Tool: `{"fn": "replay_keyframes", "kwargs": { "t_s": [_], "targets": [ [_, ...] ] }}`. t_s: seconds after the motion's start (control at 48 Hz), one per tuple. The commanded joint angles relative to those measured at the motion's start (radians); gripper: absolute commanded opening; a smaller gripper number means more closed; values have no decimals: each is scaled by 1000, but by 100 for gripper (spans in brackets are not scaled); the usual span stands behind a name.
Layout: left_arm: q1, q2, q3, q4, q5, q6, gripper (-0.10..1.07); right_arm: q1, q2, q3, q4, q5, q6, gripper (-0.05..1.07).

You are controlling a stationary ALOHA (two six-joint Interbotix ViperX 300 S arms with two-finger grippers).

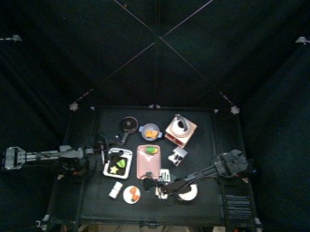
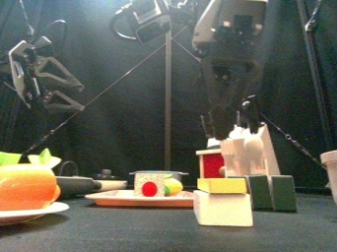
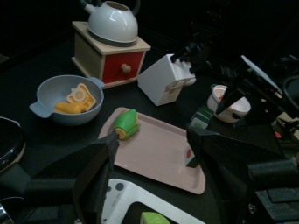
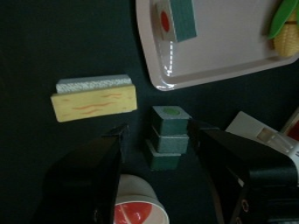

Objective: Grab green sushi piece from plate

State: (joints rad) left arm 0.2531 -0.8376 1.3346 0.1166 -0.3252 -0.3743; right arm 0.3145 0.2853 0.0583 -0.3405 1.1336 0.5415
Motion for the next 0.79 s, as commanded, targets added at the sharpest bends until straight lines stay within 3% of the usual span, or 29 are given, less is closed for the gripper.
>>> {"fn": "replay_keyframes", "kwargs": {
  "t_s": [0.0,0.375,0.5,0.604,0.771],
  "targets": [
    [0,2,-9,-2,-5,2,96,-25,-31,-78,11,0,11,89],
    [-5,-8,-2,-14,-5,0,96,-77,133,-362,219,29,15,89],
    [-12,-38,5,-20,-5,0,96,-74,176,-445,196,87,71,89],
    [-12,-69,12,-18,6,0,96,-77,192,-494,115,140,238,89],
    [-11,-109,14,-20,55,0,96,-74,198,-489,25,170,445,89]
  ]
}}
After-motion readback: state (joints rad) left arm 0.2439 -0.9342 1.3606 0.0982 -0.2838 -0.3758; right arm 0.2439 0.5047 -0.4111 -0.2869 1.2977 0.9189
